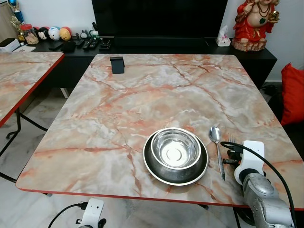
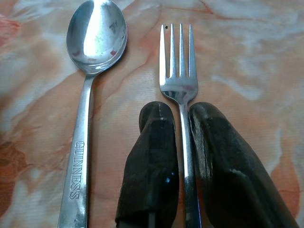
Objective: Setting the table
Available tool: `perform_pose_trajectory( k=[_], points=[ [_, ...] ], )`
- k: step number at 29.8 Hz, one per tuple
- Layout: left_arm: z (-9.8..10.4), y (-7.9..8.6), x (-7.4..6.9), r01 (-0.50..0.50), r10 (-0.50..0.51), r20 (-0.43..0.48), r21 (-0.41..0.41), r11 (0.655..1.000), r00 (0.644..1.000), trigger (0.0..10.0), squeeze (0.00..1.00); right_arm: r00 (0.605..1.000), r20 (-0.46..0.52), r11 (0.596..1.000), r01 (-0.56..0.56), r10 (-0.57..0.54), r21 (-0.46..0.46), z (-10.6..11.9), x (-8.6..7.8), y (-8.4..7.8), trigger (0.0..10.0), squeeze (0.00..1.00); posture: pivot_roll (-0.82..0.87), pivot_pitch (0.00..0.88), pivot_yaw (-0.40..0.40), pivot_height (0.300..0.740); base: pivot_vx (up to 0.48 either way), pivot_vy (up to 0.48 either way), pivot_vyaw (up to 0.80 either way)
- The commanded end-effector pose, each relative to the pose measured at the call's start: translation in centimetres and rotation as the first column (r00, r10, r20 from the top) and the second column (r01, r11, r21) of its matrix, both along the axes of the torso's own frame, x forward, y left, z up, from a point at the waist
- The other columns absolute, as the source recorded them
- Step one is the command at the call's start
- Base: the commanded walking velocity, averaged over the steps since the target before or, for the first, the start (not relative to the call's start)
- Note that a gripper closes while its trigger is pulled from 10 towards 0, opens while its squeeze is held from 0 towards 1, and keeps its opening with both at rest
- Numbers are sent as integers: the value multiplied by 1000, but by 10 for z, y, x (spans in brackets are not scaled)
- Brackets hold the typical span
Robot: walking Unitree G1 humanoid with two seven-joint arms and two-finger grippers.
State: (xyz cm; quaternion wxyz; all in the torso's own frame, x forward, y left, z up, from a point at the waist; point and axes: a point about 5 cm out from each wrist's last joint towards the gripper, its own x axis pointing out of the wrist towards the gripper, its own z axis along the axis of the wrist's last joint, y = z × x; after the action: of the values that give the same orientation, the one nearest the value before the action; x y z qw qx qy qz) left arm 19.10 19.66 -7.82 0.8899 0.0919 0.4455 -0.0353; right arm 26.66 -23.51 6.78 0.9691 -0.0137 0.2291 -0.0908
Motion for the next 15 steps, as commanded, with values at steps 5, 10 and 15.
perform_pose_trajectory(
  k=[5, 10, 15],
  points=[
    [-2, -1, -3, 8, -8, -13, -1, 1000, 1000, 10000, 0, 998, -62, 1000, -5, 5, -5, -13, 0, 1, 10000, 0, -61, 0, 22, 731, 0, 0, 0],
    [-2, -1, -2, 8, -8, -13, -2, 1000, 1000, 10000, 0, 999, -49, 1000, -10, 9, -11, -10, 7, 0, 10000, 0, -58, 0, 21, 731, 0, 0, 0],
    [-2, 0, -3, 6, -6, -16, -2, 1000, 1000, 10000, 0, 999, -40, 1000, -15, 15, -14, -9, 11, 0, 10000, 0, -58, 0, 22, 731, 0, 0, 0]
  ],
)
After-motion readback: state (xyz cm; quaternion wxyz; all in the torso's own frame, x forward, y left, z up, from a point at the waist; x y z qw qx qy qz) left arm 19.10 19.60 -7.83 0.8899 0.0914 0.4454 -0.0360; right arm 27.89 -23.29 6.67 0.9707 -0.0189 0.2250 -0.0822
